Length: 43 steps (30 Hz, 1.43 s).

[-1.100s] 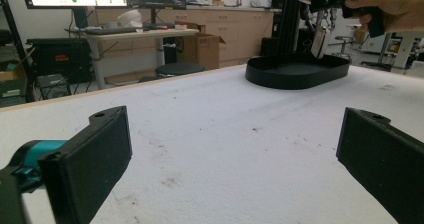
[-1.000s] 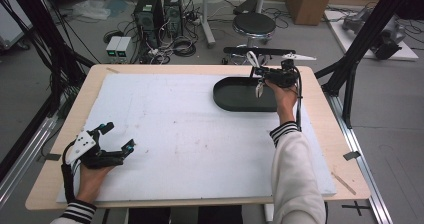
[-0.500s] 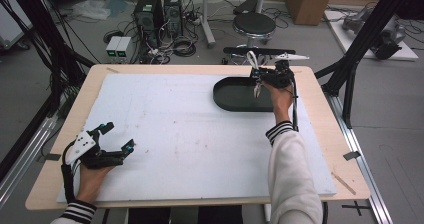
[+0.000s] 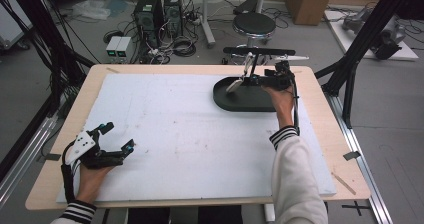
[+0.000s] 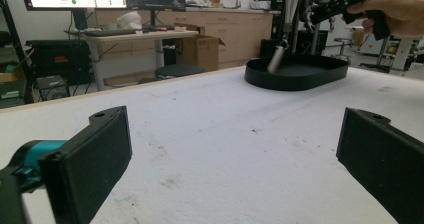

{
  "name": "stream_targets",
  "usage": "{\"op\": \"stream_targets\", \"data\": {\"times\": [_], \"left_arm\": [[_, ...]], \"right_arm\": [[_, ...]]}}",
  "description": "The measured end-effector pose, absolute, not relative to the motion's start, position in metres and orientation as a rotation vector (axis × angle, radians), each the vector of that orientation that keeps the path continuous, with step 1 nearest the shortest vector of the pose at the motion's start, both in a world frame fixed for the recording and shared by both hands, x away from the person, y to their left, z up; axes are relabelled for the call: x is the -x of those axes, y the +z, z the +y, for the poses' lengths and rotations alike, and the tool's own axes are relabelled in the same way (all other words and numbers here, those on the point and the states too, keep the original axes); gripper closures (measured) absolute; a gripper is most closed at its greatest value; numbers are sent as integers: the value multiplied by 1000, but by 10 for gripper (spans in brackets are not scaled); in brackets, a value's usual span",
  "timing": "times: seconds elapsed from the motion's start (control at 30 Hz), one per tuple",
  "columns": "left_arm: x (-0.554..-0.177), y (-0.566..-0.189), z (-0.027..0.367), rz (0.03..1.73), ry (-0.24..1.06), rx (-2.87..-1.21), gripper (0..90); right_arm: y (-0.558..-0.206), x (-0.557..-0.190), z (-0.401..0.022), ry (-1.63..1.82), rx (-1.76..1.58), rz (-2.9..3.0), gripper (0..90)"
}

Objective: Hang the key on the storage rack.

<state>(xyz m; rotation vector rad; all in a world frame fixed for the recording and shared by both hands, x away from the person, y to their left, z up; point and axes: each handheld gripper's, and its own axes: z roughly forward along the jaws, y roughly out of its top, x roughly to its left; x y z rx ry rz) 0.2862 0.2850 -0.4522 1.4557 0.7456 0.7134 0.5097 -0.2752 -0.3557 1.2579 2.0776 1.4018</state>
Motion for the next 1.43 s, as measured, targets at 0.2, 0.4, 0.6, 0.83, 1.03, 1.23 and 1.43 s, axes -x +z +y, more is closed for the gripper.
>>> {"op": "stream_targets", "data": {"times": [0.2,0.4,0.6,0.83,1.03,1.23,1.43], "left_arm": [[-286,-452,287,749,695,-1452,17],[-284,-452,287,750,695,-1456,17],[-282,-452,286,742,706,-1454,17],[-279,-453,286,728,718,-1440,17],[-275,-454,287,726,723,-1424,17],[-272,-454,287,718,731,-1416,17],[-271,-454,287,723,732,-1408,17]], "right_arm": [[-347,-473,-281,1462,-1153,2003,3],[-351,-421,-290,1560,-1034,1957,3],[-370,-366,-300,1634,-913,1897,3],[-403,-320,-315,1709,-893,1783,3],[-430,-303,-322,1712,-929,1738,3],[-450,-304,-326,1672,-979,1763,3],[-450,-300,-321,1630,-915,1770,4]]}}
